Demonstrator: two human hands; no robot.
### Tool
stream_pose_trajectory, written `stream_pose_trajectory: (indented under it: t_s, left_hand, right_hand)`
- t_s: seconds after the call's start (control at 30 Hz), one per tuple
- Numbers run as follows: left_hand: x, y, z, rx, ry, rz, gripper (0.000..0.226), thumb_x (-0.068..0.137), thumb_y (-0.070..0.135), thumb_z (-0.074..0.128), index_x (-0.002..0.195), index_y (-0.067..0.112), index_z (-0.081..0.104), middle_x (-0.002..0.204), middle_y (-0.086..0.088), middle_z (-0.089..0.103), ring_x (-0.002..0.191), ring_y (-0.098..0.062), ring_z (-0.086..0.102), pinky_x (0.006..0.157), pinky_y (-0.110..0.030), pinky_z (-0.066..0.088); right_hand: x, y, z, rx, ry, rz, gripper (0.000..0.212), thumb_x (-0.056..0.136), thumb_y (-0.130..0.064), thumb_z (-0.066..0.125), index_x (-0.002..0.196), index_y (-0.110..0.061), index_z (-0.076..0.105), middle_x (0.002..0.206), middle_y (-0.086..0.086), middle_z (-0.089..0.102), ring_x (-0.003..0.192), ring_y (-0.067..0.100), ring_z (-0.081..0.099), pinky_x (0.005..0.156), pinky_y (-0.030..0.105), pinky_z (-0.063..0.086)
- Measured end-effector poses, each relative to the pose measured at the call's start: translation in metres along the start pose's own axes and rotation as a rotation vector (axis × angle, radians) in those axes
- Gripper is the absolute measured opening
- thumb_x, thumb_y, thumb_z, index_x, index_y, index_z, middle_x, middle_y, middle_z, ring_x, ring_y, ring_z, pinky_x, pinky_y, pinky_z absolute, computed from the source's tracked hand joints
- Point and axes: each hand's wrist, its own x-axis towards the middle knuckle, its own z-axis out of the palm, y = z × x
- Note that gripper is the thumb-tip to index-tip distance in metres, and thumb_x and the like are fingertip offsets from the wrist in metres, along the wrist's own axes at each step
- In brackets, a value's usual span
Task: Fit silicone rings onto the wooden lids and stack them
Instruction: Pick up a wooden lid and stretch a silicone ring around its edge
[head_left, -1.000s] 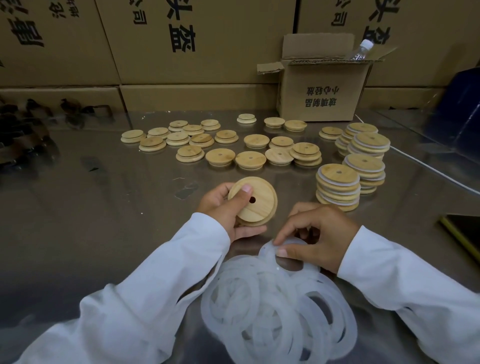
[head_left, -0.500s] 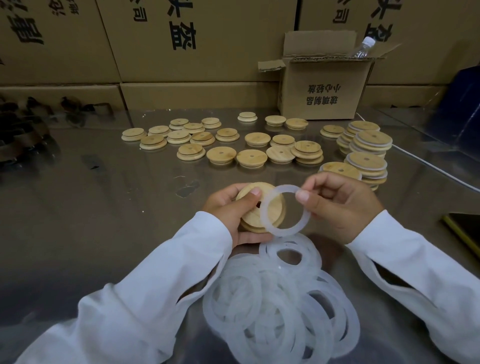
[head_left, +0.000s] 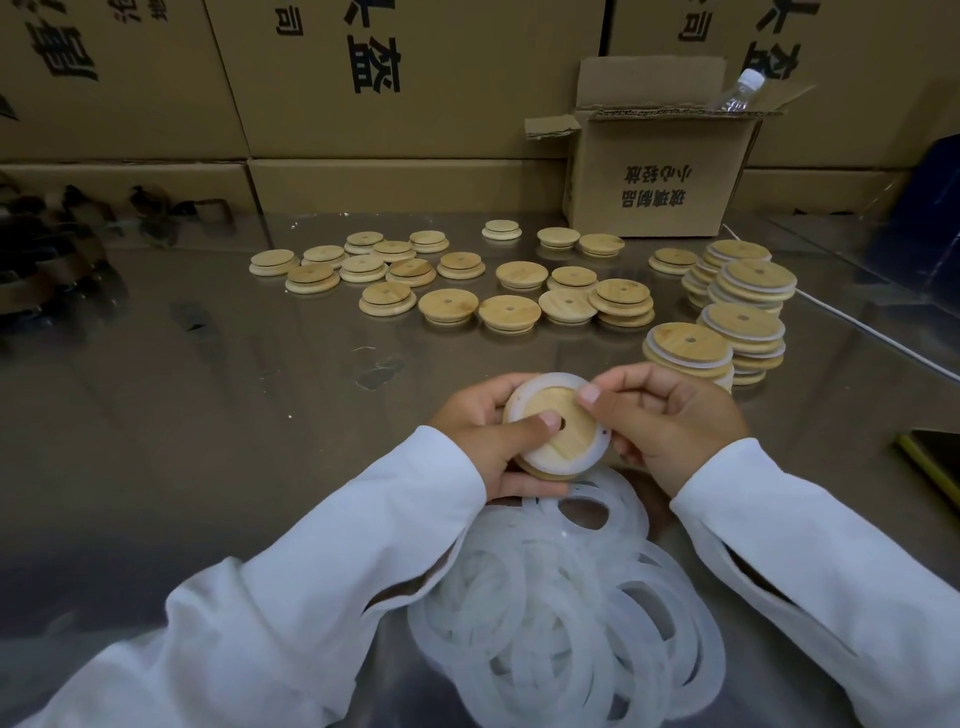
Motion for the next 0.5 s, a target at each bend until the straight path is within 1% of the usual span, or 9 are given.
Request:
stream_pose_trajectory:
  t_s: [0.1,0.2,0.27,0.37,0.4,0.5]
  left_hand:
    - [0.0005,-0.0001,0.0006,-0.006,0.019,0.016,0.018,0.092,0.008,0.047,0.104,0.015,0.059,0.104,-0.016,0.06,0.092,-0.032,0.061,0.06,-0.035,0.058]
    - [0.0005,-0.0004,0.0012,-0.002,0.031,0.032,0.019,0.093,0.012,0.046,0.106,0.017,0.059,0.112,-0.019,0.059,0.1,-0.036,0.059,0.062,-0.035,0.058]
    - [-0.0001,-0.0004,0.0014,0.002,0.026,0.044,0.019,0.093,0.014,0.046,0.106,0.019,0.06,0.111,-0.018,0.06,0.099,-0.034,0.061,0.063,-0.035,0.058]
    - [-0.0012,-0.0001,0.0019,0.006,0.012,0.066,0.02,0.093,0.014,0.047,0.106,0.02,0.06,0.105,-0.014,0.062,0.093,-0.03,0.063,0.061,-0.033,0.059]
    - [-0.0015,-0.0001,0.002,0.012,0.011,0.072,0.02,0.093,0.014,0.047,0.105,0.02,0.061,0.103,-0.013,0.062,0.092,-0.029,0.063,0.061,-0.032,0.059]
    - [-0.0018,0.0001,0.0023,0.03,0.011,0.084,0.019,0.093,0.015,0.047,0.103,0.021,0.061,0.101,-0.012,0.063,0.093,-0.029,0.063,0.06,-0.032,0.059]
  right_hand:
    - [-0.0008,0.0001,-0.001,-0.072,0.006,-0.042,0.011,0.077,-0.012,0.069,0.068,-0.018,0.065,0.045,-0.009,0.058,0.037,0.0,0.046,0.043,0.01,0.04]
    - [-0.0002,0.0015,-0.0022,-0.136,0.025,-0.071,0.017,0.077,-0.009,0.068,0.065,-0.021,0.065,0.045,-0.009,0.057,0.039,0.0,0.048,0.045,0.01,0.041]
    - [-0.0008,0.0014,-0.0023,-0.164,0.035,-0.105,0.017,0.077,-0.009,0.068,0.066,-0.022,0.065,0.048,-0.008,0.057,0.043,0.001,0.049,0.048,0.011,0.042]
    - [-0.0035,0.0015,-0.0028,-0.286,0.032,-0.233,0.013,0.077,-0.016,0.069,0.072,-0.027,0.065,0.062,0.0,0.059,0.056,0.011,0.052,0.057,0.02,0.046]
    - [-0.0047,0.0012,-0.0029,-0.339,0.029,-0.279,0.013,0.077,-0.018,0.069,0.074,-0.029,0.065,0.064,0.001,0.06,0.058,0.012,0.052,0.058,0.019,0.045]
    - [-0.0063,0.0002,-0.0029,-0.429,0.028,-0.365,0.011,0.076,-0.019,0.068,0.076,-0.03,0.067,0.063,-0.005,0.059,0.058,0.005,0.05,0.054,0.011,0.041]
